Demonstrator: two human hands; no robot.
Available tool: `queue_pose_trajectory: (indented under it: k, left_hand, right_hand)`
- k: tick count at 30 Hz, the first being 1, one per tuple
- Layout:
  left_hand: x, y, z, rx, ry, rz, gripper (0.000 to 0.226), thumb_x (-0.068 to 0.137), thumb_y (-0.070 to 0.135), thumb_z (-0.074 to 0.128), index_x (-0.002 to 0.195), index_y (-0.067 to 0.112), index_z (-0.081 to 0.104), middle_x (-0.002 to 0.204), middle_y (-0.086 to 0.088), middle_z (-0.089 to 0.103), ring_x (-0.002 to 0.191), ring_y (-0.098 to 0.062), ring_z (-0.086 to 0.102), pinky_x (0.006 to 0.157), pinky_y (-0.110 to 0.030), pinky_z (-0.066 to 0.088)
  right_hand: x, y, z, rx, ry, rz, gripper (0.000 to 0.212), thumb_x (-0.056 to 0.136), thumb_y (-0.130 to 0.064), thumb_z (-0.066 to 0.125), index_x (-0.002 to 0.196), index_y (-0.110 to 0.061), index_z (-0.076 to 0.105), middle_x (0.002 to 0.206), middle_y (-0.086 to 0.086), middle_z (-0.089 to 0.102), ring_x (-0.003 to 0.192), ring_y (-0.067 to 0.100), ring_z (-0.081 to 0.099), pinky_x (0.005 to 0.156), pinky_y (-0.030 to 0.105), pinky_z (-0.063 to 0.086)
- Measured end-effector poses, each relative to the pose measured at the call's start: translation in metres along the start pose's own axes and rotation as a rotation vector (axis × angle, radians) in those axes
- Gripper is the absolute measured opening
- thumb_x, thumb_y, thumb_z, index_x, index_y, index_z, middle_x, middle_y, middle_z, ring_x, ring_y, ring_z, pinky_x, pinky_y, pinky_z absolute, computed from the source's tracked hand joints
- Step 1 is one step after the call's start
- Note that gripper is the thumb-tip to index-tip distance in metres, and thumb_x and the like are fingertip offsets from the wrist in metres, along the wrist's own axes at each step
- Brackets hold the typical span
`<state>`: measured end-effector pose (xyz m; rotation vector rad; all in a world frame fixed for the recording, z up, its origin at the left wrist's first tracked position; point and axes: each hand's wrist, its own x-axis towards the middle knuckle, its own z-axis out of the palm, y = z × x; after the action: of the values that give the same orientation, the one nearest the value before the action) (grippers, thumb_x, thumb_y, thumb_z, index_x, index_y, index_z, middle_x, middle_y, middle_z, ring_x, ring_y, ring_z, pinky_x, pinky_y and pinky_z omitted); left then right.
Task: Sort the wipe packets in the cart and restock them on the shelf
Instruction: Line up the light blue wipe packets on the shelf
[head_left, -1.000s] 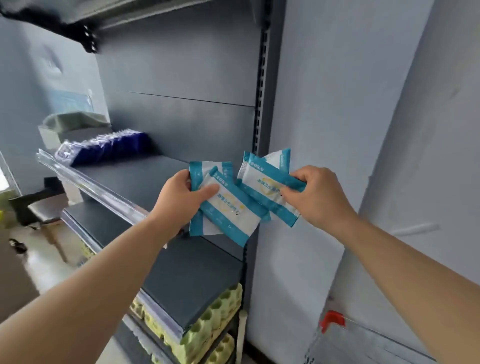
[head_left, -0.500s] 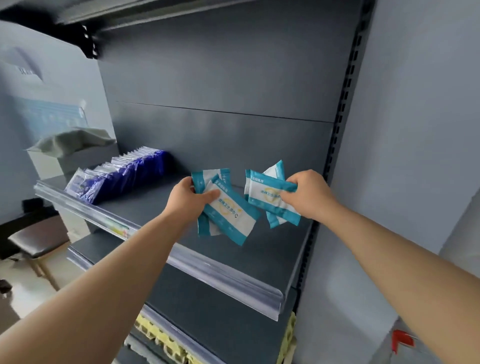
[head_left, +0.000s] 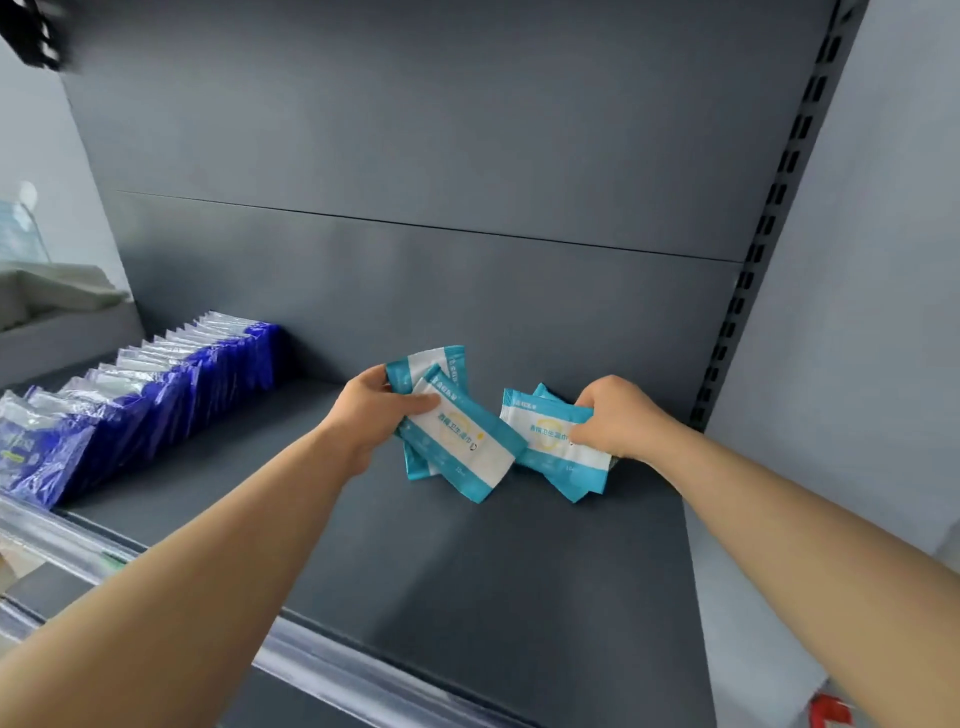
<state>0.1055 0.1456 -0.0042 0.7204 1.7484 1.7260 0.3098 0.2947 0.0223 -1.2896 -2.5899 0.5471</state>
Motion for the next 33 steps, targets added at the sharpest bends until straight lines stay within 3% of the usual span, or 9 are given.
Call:
queue_pose_trajectory:
  k: [4,7,10,15,19,25,28,31,33]
  left_hand:
    - [0.027,-0.003,-0.010,-0.046,-0.082,-0.017,0.036,0.077,0.007,0.077,0.110,0.010,0.063,0.100,-0.005,0.073,0.086,-0.019,0.072,0.074,-0.032,0.057]
    - [0.040,-0.003,-0.018,-0.066,-0.158,-0.028,0.039,0.077,0.009,0.078,0.111,0.011,0.060,0.102,-0.007,0.073,0.088,-0.020,0.072,0.071,-0.033,0.059]
    - [0.048,-0.004,-0.027,-0.048,-0.268,-0.028,0.038,0.077,0.010,0.078,0.111,0.012,0.060,0.103,-0.007,0.073,0.089,-0.021,0.072,0.069,-0.033,0.059]
    - [0.061,-0.006,-0.042,-0.021,-0.427,-0.064,0.022,0.091,0.024,0.064,0.107,0.010,0.060,0.103,-0.009,0.073,0.089,-0.022,0.072,0.070,-0.037,0.059]
    - [0.076,-0.009,-0.056,-0.071,-0.433,-0.096,0.006,0.096,0.008,0.054,0.099,0.003,0.052,0.109,-0.020,0.065,0.085,-0.027,0.069,0.071,-0.037,0.061]
    - [0.084,-0.017,-0.065,-0.132,-0.514,-0.157,0.031,0.094,-0.005,0.044,0.125,-0.001,0.042,0.120,-0.018,0.062,0.103,-0.031,0.066,0.087,-0.042,0.056]
    - [0.084,-0.019,-0.063,-0.127,-0.589,-0.136,0.036,0.090,0.001,0.055,0.125,0.006,0.047,0.120,-0.011,0.064,0.106,-0.028,0.066,0.094,-0.042,0.052]
    - [0.086,-0.019,-0.059,0.068,-0.709,0.007,0.038,0.082,0.006,0.071,0.118,0.011,0.061,0.112,-0.004,0.071,0.102,-0.021,0.069,0.086,-0.031,0.055]
    - [0.089,-0.022,-0.055,0.147,-0.652,0.079,0.036,0.076,0.003,0.076,0.110,0.009,0.066,0.105,-0.004,0.073,0.097,-0.022,0.070,0.081,-0.030,0.057]
  right_hand:
    - [0.011,-0.006,0.006,-0.169,0.046,-0.033,0.033,0.075,-0.020,0.072,0.104,-0.007,0.067,0.108,0.005,0.067,0.096,0.022,0.065,0.082,0.037,0.055]
    - [0.011,-0.025,0.013,0.034,0.084,-0.156,0.042,0.082,-0.031,0.071,0.121,-0.020,0.062,0.121,-0.006,0.059,0.110,0.011,0.056,0.094,0.028,0.046]
    - [0.008,-0.056,0.026,0.210,0.013,-0.167,0.043,0.080,-0.038,0.072,0.120,-0.027,0.061,0.113,-0.016,0.062,0.102,0.004,0.060,0.086,0.024,0.049]
    - [0.013,-0.079,0.048,0.209,0.109,-0.014,0.022,0.075,-0.031,0.076,0.093,-0.021,0.070,0.091,-0.009,0.068,0.080,0.008,0.063,0.059,0.021,0.045]
    - [0.011,-0.078,0.044,0.293,0.254,0.156,0.019,0.083,-0.025,0.071,0.098,-0.014,0.069,0.093,-0.001,0.068,0.083,0.014,0.064,0.060,0.025,0.045]
    - [0.006,-0.085,0.051,0.309,0.278,0.295,0.010,0.088,-0.022,0.066,0.094,-0.015,0.062,0.095,0.001,0.067,0.083,0.015,0.065,0.056,0.024,0.043]
    - [0.007,-0.095,0.060,0.332,0.303,0.271,0.014,0.087,-0.020,0.066,0.099,-0.012,0.065,0.098,0.002,0.066,0.085,0.017,0.061,0.064,0.027,0.044]
    - [0.011,-0.103,0.067,0.351,0.312,0.256,0.016,0.087,-0.022,0.066,0.100,-0.013,0.065,0.098,0.001,0.065,0.084,0.015,0.059,0.065,0.027,0.044]
    - [0.012,-0.103,0.067,0.351,0.293,0.238,0.014,0.086,-0.022,0.067,0.099,-0.015,0.066,0.097,-0.002,0.066,0.082,0.012,0.059,0.063,0.025,0.045]
